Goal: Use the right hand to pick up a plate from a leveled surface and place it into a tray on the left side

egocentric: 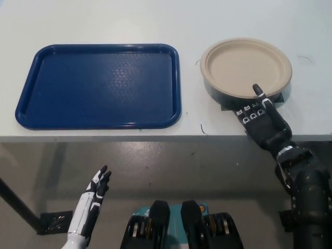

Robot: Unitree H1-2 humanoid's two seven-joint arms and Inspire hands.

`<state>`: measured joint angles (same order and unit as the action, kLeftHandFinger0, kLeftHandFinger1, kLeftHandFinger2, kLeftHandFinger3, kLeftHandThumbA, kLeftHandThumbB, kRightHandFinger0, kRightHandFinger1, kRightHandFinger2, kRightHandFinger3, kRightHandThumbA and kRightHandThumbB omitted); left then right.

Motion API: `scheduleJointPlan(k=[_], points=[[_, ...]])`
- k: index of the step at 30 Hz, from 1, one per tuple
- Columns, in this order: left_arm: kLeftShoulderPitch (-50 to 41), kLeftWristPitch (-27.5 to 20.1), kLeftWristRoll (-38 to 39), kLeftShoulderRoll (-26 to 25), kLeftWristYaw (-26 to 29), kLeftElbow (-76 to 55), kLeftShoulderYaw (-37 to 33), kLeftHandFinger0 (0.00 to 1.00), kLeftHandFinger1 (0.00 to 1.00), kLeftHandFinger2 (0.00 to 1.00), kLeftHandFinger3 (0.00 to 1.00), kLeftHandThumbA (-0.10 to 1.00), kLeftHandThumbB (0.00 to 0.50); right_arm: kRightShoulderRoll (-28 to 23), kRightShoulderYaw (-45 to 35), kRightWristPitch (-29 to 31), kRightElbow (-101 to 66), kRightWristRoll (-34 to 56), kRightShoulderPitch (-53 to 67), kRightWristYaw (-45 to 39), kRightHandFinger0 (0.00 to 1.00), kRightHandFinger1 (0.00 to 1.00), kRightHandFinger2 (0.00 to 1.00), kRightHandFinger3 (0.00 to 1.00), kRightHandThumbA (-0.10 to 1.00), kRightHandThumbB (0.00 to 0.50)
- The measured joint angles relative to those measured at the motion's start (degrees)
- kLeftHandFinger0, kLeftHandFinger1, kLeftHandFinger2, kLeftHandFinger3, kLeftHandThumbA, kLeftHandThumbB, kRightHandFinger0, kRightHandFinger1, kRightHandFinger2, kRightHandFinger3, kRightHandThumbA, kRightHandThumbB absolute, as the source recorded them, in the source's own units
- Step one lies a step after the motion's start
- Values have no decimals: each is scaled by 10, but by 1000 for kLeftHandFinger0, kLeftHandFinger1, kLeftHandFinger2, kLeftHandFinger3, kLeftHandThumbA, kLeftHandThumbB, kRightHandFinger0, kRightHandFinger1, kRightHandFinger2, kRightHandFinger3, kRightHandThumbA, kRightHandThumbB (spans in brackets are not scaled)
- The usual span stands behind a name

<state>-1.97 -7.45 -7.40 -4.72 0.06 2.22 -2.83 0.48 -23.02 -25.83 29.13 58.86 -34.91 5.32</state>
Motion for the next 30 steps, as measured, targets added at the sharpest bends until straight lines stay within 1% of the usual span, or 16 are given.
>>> scheduleJointPlan(k=[1,2,4,10,11,14,23,24,25,26,27,28,29,30], points=[[0,0,0,0,0,0,0,1000,1000,1000,1000,1000,0,-5,5,-1,12,-3,-3,16,0,103,464,683,999,0],[0,0,0,0,0,0,0,1000,1000,1000,1000,1000,0,-8,8,-1,16,-3,-7,24,0,142,493,725,1000,0],[1,0,0,-1,0,0,0,1000,1000,1000,1000,1000,0,-15,18,-1,22,-2,-16,45,0,193,523,779,1000,0],[3,2,0,-4,-1,0,0,1000,1000,1000,1000,1000,0,-25,39,-2,30,11,-29,89,0,205,527,785,1000,0],[3,2,0,-5,-1,0,0,1000,1000,1000,1000,1000,0,-26,41,-2,30,14,-29,93,0,211,532,803,992,0],[4,2,0,-6,-1,0,0,1000,1000,1000,1000,1000,0,-27,43,-2,29,18,-29,98,0,220,547,819,971,0],[6,2,1,-7,-1,0,0,1000,1000,1000,1000,1000,0,-27,43,-1,29,26,-28,104,0,226,546,806,953,0],[6,2,1,-8,-1,0,0,1000,1000,1000,1000,1000,0,-27,43,-1,29,26,-28,104,0,216,536,804,925,0],[7,2,1,-8,-1,0,0,1000,1000,1000,1000,1000,0,-27,42,-1,29,27,-28,104,0,205,521,803,872,0],[7,2,2,-8,-1,1,0,1000,1000,1000,1000,1000,0,-26,42,-1,28,27,-28,105,0,207,523,816,797,0],[7,2,2,-8,-1,1,0,1000,1000,1000,1000,1000,0,-26,42,-1,26,27,-28,107,0,223,544,844,641,0],[7,2,2,-8,-1,2,0,1000,1000,1000,1000,1000,0,-25,40,-1,24,27,-27,110,0,222,544,845,575,0],[7,2,2,-8,-1,2,0,1000,1000,1000,1000,1000,0,-24,38,-2,19,27,-26,113,0,243,553,835,377,0],[7,2,2,-8,-1,2,0,1000,1000,1000,1000,1000,0,-21,36,-2,11,26,-22,117,0,267,556,800,250,0]])
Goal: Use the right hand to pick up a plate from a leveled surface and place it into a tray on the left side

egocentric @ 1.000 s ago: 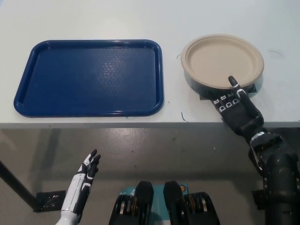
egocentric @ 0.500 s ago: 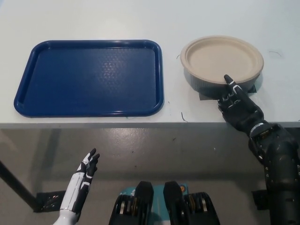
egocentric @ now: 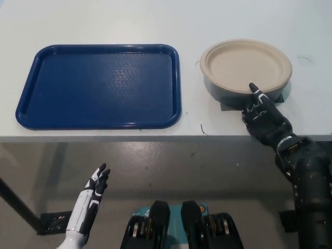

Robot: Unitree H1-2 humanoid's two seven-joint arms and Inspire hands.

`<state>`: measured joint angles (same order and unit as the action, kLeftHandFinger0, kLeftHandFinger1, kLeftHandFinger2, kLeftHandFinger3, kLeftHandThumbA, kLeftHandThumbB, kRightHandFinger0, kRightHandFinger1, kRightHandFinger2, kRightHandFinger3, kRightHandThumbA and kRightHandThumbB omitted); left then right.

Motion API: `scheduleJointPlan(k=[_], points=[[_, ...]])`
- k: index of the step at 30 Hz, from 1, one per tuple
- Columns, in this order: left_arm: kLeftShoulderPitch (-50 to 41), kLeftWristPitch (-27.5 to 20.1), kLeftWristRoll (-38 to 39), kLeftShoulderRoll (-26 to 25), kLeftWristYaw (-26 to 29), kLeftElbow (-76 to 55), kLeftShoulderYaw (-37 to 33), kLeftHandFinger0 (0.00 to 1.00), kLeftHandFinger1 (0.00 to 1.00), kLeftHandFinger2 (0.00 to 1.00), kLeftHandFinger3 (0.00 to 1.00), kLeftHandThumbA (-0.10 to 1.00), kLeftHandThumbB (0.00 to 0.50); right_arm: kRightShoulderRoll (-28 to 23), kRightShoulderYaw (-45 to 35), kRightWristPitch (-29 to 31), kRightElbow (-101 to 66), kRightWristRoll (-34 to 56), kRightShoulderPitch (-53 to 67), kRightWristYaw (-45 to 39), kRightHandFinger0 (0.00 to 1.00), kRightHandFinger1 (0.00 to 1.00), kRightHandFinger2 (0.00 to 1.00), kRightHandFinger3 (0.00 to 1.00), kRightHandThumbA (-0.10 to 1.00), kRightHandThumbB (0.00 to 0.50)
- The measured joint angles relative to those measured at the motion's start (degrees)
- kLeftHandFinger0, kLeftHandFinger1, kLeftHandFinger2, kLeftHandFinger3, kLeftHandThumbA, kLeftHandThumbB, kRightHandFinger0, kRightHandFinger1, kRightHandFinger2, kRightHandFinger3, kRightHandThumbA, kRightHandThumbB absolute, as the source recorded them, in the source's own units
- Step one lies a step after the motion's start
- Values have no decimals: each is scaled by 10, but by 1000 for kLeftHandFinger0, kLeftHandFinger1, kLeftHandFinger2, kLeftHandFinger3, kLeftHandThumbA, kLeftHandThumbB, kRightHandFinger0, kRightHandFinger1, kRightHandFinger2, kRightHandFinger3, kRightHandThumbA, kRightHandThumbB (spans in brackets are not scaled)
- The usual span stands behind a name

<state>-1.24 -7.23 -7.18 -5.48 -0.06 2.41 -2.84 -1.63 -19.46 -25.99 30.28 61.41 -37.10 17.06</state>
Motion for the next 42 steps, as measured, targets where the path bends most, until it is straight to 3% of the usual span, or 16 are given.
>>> scheduleJointPlan(k=[1,5,9,16,20,22,25,32,42], points=[[0,0,0,0,0,0,0,1000,1000,1000,1000,1000,0,2,-1,0,-8,-1,3,2,0,268,557,794,182,0],[1,1,0,0,0,0,0,1000,1000,1000,1000,1000,0,27,0,0,-102,-6,51,30,0,291,601,824,197,0],[4,1,0,-1,0,0,0,1000,1000,1000,1000,1000,0,49,9,-3,-181,-9,102,62,0,321,622,786,45,0],[5,1,0,-1,0,0,0,1000,1000,1000,1000,1000,0,54,12,-6,-231,-32,134,84,0,261,579,697,124,0],[5,1,0,-1,0,0,0,1000,1000,1000,1000,1000,0,54,16,-6,-233,-46,135,88,0,286,591,727,-28,0],[6,1,0,-1,0,0,0,1000,1000,1000,1000,1000,0,55,22,-7,-241,-54,136,89,0,274,561,715,-54,0],[8,1,0,-1,0,0,0,1000,1000,1000,1000,1000,0,55,40,-7,-278,-73,144,85,0,290,575,789,-39,0],[13,1,2,-1,-3,1,0,1000,1000,1000,1000,1000,0,53,96,-6,-382,-123,175,69,0,277,543,674,-29,0],[13,1,1,-1,-8,6,0,1000,1000,1000,1000,1000,0,29,212,-7,-467,-133,165,78,0,296,611,767,-31,0]])
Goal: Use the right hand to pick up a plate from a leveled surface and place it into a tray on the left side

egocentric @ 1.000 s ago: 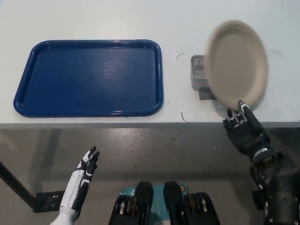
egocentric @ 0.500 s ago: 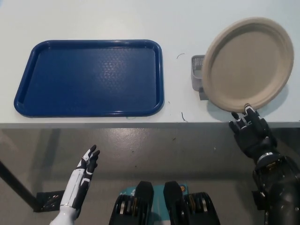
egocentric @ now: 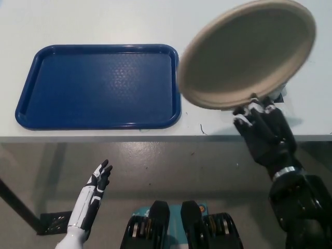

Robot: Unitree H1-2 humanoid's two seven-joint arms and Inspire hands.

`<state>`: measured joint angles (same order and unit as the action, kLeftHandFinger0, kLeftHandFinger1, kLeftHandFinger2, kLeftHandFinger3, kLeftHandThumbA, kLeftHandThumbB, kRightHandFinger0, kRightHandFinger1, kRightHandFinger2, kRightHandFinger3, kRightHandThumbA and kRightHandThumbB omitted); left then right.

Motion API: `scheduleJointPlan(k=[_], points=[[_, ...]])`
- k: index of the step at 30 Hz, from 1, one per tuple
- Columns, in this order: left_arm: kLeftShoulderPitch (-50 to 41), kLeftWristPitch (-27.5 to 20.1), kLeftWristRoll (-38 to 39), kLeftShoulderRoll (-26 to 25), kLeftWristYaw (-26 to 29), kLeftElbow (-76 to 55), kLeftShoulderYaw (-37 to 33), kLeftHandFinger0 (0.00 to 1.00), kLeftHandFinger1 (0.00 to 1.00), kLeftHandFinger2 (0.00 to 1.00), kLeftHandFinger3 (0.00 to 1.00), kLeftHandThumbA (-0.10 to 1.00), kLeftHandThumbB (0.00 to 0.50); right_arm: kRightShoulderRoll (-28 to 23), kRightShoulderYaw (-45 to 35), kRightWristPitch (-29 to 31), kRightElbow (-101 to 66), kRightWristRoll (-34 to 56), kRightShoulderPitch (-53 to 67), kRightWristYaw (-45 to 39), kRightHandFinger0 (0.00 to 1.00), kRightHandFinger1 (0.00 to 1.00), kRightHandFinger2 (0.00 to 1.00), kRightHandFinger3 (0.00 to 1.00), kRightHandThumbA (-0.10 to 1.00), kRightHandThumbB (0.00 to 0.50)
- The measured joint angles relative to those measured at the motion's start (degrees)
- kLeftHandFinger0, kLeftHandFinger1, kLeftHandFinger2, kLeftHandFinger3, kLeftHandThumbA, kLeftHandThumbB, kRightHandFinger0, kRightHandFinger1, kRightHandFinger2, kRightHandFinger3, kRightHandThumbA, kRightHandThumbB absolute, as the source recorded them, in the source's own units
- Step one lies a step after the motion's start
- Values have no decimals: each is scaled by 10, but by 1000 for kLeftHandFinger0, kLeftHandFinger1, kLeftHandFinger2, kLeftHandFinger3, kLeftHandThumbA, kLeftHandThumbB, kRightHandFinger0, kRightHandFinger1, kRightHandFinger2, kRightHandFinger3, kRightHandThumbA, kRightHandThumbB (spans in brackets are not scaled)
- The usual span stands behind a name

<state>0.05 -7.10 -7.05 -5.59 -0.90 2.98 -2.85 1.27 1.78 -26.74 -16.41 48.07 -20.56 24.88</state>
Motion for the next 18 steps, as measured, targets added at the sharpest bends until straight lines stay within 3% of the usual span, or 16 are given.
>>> scheduleJointPlan(k=[6,7,8,9,15,18], points=[[0,1,-1,0,-4,0,0,1000,1000,1000,1000,1000,0,-8,43,-1,44,7,-64,13,0,308,640,894,-70,0],[0,2,-1,0,-4,0,-1,1000,1000,1000,1000,1000,0,-9,47,-1,61,8,-79,15,132,493,854,1000,-90,0],[0,2,-1,0,-5,0,-1,1000,1000,1000,1000,1000,0,-9,49,-1,75,9,-91,16,26,408,755,1000,-90,0],[0,3,-1,0,-6,0,-1,1000,1000,1000,1000,1000,0,-9,50,-1,91,9,-104,17,1,342,669,933,-99,0],[1,8,-2,-1,-9,0,-2,1000,1000,1000,1000,1000,0,3,52,-1,222,10,-186,16,0,167,582,725,-56,0],[2,11,-2,-1,-12,0,-4,1000,1000,1000,1000,1000,0,13,55,-2,301,10,-242,16,0,134,577,645,-62,0]])
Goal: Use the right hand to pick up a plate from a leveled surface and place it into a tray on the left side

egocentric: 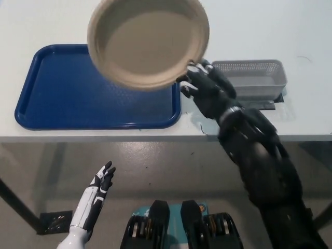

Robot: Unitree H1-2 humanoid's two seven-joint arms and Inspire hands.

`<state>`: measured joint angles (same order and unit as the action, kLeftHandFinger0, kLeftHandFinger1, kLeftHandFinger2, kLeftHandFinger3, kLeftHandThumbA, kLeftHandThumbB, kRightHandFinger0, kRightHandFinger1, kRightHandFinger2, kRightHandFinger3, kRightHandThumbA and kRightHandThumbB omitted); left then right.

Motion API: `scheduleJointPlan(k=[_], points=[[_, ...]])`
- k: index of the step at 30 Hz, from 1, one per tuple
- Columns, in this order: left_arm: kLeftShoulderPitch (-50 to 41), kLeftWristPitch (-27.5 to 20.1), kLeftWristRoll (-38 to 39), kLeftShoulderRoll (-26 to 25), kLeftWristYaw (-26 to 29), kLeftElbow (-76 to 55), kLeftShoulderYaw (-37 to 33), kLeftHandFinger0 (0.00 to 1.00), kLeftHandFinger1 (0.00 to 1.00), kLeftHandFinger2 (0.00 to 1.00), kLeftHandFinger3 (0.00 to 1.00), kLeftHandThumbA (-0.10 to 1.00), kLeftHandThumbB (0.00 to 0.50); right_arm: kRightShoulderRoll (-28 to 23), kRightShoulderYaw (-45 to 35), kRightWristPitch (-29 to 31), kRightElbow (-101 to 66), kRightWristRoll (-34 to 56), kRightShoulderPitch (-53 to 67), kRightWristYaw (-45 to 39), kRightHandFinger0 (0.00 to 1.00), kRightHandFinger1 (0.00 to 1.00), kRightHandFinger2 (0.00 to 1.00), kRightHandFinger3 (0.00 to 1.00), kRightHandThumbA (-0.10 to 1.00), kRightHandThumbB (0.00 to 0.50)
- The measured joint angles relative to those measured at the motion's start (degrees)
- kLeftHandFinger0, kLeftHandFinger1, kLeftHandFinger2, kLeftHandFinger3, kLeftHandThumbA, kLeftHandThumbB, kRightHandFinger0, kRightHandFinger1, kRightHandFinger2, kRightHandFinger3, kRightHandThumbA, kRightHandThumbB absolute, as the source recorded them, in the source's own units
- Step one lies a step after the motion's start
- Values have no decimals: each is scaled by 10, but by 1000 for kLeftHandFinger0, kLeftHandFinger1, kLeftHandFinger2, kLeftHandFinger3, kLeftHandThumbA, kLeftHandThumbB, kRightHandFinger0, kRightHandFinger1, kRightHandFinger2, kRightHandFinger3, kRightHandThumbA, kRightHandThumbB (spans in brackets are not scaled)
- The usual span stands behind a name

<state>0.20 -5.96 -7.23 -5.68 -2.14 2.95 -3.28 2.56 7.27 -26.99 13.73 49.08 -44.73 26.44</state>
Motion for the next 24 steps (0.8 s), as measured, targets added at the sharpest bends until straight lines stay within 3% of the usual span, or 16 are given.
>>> scheduleJointPlan(k=[2,8,11,13,14,15,17,20,21,22,23,24], points=[[1,1,0,0,-1,0,-1,1000,1000,1000,1000,1000,0,5,1,0,35,-2,-26,0,0,90,558,632,-98,0],[11,10,-1,0,-6,0,-11,1000,1000,1000,1000,1000,0,36,-14,-1,171,-18,-116,0,0,83,568,629,-100,0],[12,12,-3,0,-9,0,-19,1000,1000,1000,1000,1000,0,60,-34,3,252,-38,-151,-3,0,115,639,790,-100,0],[12,14,-5,0,-10,0,-25,1000,1000,1000,1000,1000,0,73,-44,7,301,-49,-172,-6,0,151,696,980,-100,0],[12,15,-5,0,-11,0,-26,1000,1000,1000,1000,1000,0,77,-47,9,325,-54,-180,-7,0,144,687,1000,-100,0],[12,16,-6,0,-13,0,-28,1000,1000,1000,1000,1000,0,83,-50,13,354,-61,-193,-11,0,147,687,953,-100,0],[14,16,-6,0,-14,0,-30,1000,1000,1000,1000,1000,0,94,-54,19,412,-78,-220,-20,0,185,702,1000,-100,0],[19,20,-7,0,-14,0,-31,1000,1000,1000,1000,1000,0,103,-55,32,472,-100,-253,-35,0,277,819,1000,-93,0],[21,21,-7,0,-14,0,-32,1000,1000,1000,1000,1000,0,104,-54,36,492,-107,-264,-40,0,264,827,1000,53,0],[23,22,-7,0,-15,0,-32,1000,1000,1000,1000,1000,0,106,-53,37,508,-115,-273,-45,45,335,857,1000,342,0],[24,23,-7,0,-16,0,-33,1000,1000,1000,1000,1000,0,106,-52,38,521,-123,-281,-50,403,744,1000,1000,704,97],[26,24,-7,0,-17,-1,-34,1000,1000,1000,1000,1000,0,106,-50,38,532,-130,-285,-58,441,782,1000,1000,846,74]])
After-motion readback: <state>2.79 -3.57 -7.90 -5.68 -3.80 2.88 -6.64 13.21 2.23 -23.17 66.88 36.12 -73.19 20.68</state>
